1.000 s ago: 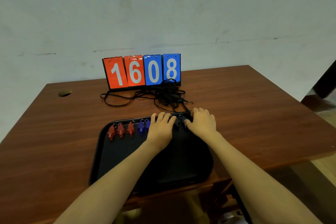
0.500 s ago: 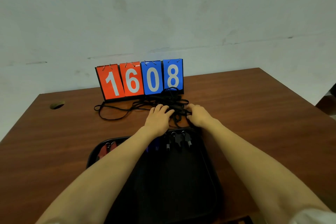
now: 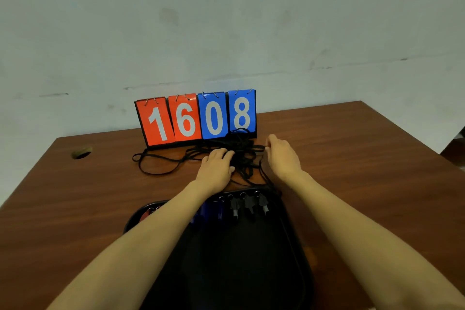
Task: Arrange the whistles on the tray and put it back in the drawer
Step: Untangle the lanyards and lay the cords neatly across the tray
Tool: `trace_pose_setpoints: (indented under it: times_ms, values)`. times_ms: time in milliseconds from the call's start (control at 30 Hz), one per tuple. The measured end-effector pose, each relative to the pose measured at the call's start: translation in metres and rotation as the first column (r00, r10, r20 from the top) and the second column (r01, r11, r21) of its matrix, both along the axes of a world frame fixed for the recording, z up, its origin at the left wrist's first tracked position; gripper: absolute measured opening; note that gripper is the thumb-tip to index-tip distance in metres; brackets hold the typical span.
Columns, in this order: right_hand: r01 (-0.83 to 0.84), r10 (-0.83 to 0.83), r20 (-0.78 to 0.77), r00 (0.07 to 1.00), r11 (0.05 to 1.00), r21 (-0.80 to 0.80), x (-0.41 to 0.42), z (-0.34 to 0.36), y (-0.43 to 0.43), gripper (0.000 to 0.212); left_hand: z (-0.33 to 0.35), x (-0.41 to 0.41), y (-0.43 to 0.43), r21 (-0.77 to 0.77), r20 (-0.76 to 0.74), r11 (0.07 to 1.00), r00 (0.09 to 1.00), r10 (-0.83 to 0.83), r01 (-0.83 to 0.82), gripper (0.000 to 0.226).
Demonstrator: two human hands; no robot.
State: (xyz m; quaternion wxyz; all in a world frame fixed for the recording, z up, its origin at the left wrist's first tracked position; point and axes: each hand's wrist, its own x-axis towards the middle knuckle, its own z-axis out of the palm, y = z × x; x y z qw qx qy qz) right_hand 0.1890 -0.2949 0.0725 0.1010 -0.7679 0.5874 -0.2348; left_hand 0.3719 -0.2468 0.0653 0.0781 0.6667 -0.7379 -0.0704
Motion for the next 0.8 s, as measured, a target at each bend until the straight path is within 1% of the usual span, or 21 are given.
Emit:
trace_pose_setpoints:
  times_ms: [33,100,133,167,200,267,300,333,400,467,567,700,800]
  values:
    - [-0.045,0.047,0.032,0.998,0.998,-0.045,0.004,0.015,0.004,0.012,0.012,-0.004,0.004,-0.037,-0.072,0.999,0.997,0.029,-0.032,0.057]
    - [-0.161,0.169,0.075,0.983,0.981,-0.110,0.013,0.049,0.011,0.013,0.036,-0.013,0.008,-0.059,-0.277,0.995,0.959,0.056,-0.076,0.065]
    - [-0.217,0.230,0.090,0.969,0.967,-0.134,0.018,0.066,0.014,0.014,0.050,-0.019,0.009,-0.049,-0.390,0.996,0.919,0.056,-0.081,0.066]
    - [-0.264,0.281,0.101,0.954,0.952,-0.154,0.023,0.084,0.019,0.015,0.063,-0.024,0.010,-0.041,-0.489,0.995,0.870,0.055,-0.086,0.063]
    - [-0.290,0.311,0.108,0.944,0.941,-0.174,0.027,0.100,0.022,0.017,0.077,-0.029,0.011,-0.056,-0.579,0.994,0.814,0.046,-0.097,0.052]
    - [-0.276,0.310,0.119,0.943,0.931,-0.239,0.031,0.130,0.029,0.017,0.103,-0.034,0.013,-0.092,-0.736,0.983,0.676,0.040,-0.159,0.021]
    - [-0.237,0.285,0.139,0.948,0.928,-0.287,0.031,0.144,0.032,0.016,0.114,-0.034,0.014,-0.117,-0.778,0.974,0.628,0.031,-0.194,0.019]
    - [-0.185,0.254,0.175,0.951,0.924,-0.336,0.029,0.157,0.034,0.016,0.123,-0.032,0.015,-0.138,-0.799,0.965,0.601,0.026,-0.224,0.020]
    - [-0.086,0.211,0.272,0.939,0.908,-0.409,0.023,0.182,0.038,0.016,0.135,-0.025,0.018,-0.153,-0.792,0.956,0.610,0.032,-0.249,0.020]
    - [-0.014,0.195,0.353,0.915,0.890,-0.456,0.015,0.204,0.045,0.015,0.144,-0.016,0.024,-0.162,-0.758,0.956,0.652,0.037,-0.242,0.018]
    - [0.059,0.193,0.434,0.880,0.862,-0.504,0.003,0.233,0.058,0.016,0.159,-0.001,0.035,-0.205,-0.707,0.942,0.706,0.044,-0.264,0.017]
    - [0.136,0.196,0.581,0.790,0.867,-0.479,-0.011,0.260,0.074,0.015,0.177,0.017,0.051,-0.295,-0.639,0.907,0.767,0.048,-0.302,0.021]
    - [0.144,0.174,0.587,0.791,0.879,-0.455,-0.021,0.262,0.087,0.016,0.185,0.033,0.070,-0.353,-0.570,0.880,0.819,0.068,-0.319,0.025]
